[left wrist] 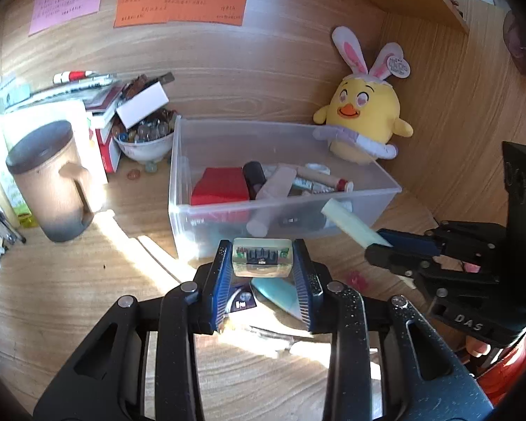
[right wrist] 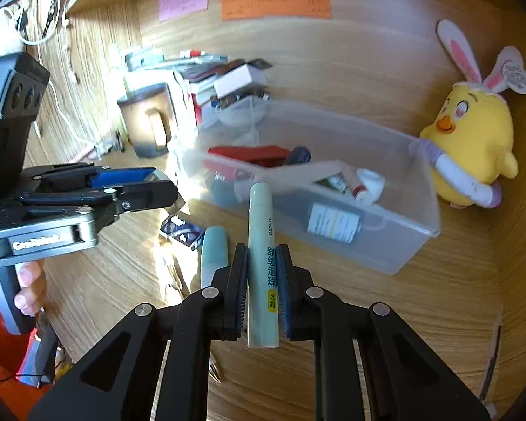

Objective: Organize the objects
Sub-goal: 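Carry both items over the clear box and open the right gripper to drop the lip balm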

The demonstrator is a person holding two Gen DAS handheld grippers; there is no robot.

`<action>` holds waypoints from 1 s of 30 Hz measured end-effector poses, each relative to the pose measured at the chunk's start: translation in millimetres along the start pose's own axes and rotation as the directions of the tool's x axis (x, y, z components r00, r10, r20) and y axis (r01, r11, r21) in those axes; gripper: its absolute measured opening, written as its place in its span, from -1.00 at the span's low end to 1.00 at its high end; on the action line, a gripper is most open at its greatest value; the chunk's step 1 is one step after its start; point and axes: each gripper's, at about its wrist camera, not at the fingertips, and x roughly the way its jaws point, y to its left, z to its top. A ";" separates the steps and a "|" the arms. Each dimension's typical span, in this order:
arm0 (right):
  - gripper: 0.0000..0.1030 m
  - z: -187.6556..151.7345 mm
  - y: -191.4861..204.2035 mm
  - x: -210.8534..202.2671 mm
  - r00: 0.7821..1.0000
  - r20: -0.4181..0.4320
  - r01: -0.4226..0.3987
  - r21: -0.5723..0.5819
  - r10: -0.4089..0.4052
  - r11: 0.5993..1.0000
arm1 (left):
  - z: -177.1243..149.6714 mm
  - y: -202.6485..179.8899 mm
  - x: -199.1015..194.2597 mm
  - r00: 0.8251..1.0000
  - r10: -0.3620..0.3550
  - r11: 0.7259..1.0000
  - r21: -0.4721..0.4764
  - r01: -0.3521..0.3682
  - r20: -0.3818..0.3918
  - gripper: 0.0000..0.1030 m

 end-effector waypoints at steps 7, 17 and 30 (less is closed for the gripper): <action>-0.72 16.1 -12.1 -10.9 0.998 0.060 0.033 0.008 -0.033 0.999 | 18.7 -4.9 0.7 0.999 0.011 1.000 0.010 -0.011 0.036 -0.35; -0.72 39.6 -26.7 -12.9 0.990 0.117 0.080 0.010 -0.080 0.997 | 42.0 -8.5 8.9 0.997 0.051 0.997 0.053 -0.054 0.059 -0.35; -0.72 69.9 -48.2 8.8 0.985 0.137 0.102 0.044 -0.107 0.994 | 66.2 3.1 20.6 0.994 0.085 0.995 0.049 -0.089 0.071 -0.43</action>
